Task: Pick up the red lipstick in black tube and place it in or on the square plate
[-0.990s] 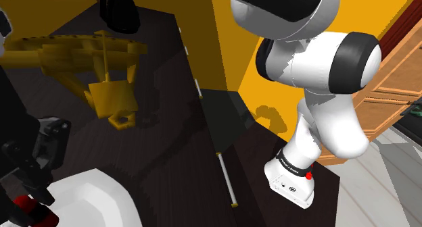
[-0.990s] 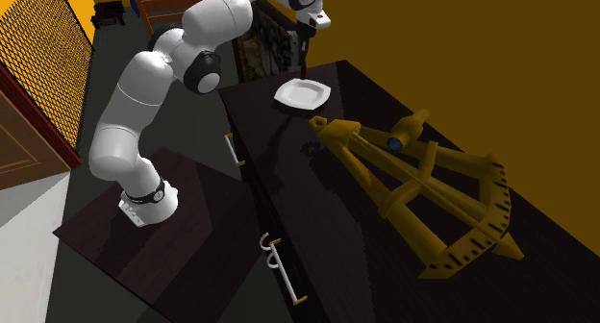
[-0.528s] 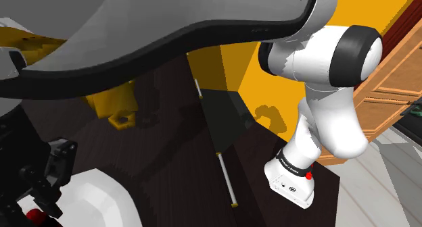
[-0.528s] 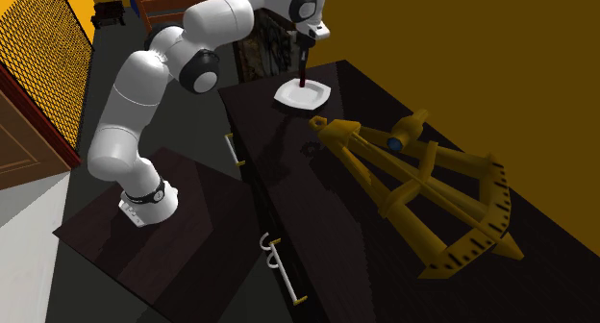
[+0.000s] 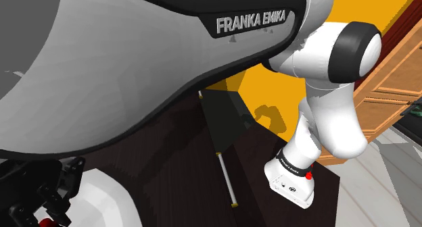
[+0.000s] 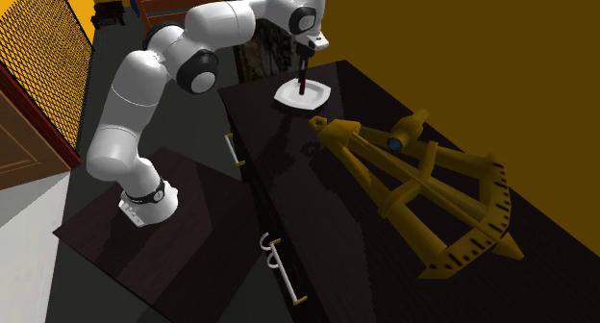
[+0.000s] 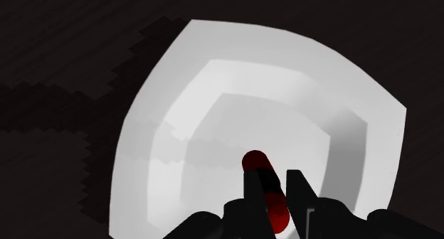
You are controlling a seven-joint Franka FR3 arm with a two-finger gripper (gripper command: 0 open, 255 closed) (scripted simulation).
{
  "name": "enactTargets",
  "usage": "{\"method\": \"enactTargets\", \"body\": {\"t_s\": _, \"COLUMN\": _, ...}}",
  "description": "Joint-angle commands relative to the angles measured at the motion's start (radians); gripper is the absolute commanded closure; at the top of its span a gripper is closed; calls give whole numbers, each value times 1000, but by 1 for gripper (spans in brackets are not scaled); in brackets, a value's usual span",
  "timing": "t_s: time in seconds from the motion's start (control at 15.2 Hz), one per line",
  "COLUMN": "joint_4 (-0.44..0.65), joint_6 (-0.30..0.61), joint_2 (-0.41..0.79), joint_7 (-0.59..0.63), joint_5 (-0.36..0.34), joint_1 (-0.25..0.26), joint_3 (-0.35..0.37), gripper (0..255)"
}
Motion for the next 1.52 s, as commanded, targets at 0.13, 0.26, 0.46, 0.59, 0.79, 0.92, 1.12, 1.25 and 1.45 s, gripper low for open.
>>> {"method": "enactTargets", "body": {"t_s": 0.13, "joint_4": -1, "joint_6": 5, "joint_2": 3, "joint_7": 0, "joint_5": -1, "joint_1": 1, "joint_3": -1, "gripper": 255}}
{"method": "enactTargets", "body": {"t_s": 0.26, "joint_4": -1, "joint_6": 5, "joint_2": 3, "joint_7": 0, "joint_5": -1, "joint_1": 1, "joint_3": -1, "gripper": 255}}
{"method": "enactTargets", "body": {"t_s": 0.46, "joint_4": -1, "joint_6": 5, "joint_2": 3, "joint_7": 0, "joint_5": -1, "joint_1": 1, "joint_3": -1, "gripper": 0}}
{"method": "enactTargets", "body": {"t_s": 0.59, "joint_4": -1, "joint_6": 5, "joint_2": 3, "joint_7": 0, "joint_5": -1, "joint_1": 1, "joint_3": -1, "gripper": 0}}
{"method": "enactTargets", "body": {"t_s": 0.79, "joint_4": 43, "joint_6": -33, "joint_2": 9, "joint_7": -2, "joint_5": -2, "joint_1": 9, "joint_3": -1, "gripper": 0}}
{"method": "enactTargets", "body": {"t_s": 0.92, "joint_4": 149, "joint_6": -115, "joint_2": 28, "joint_7": -7, "joint_5": -8, "joint_1": 33, "joint_3": -5, "gripper": 0}}
{"method": "enactTargets", "body": {"t_s": 1.12, "joint_4": 199, "joint_6": -151, "joint_2": 41, "joint_7": -9, "joint_5": -12, "joint_1": 45, "joint_3": -8, "gripper": 0}}
{"method": "enactTargets", "body": {"t_s": 1.25, "joint_4": 199, "joint_6": -151, "joint_2": 40, "joint_7": -9, "joint_5": -12, "joint_1": 45, "joint_3": -8, "gripper": 0}}
{"method": "enactTargets", "body": {"t_s": 1.45, "joint_4": 199, "joint_6": -151, "joint_2": 41, "joint_7": -9, "joint_5": -12, "joint_1": 45, "joint_3": -8, "gripper": 0}}
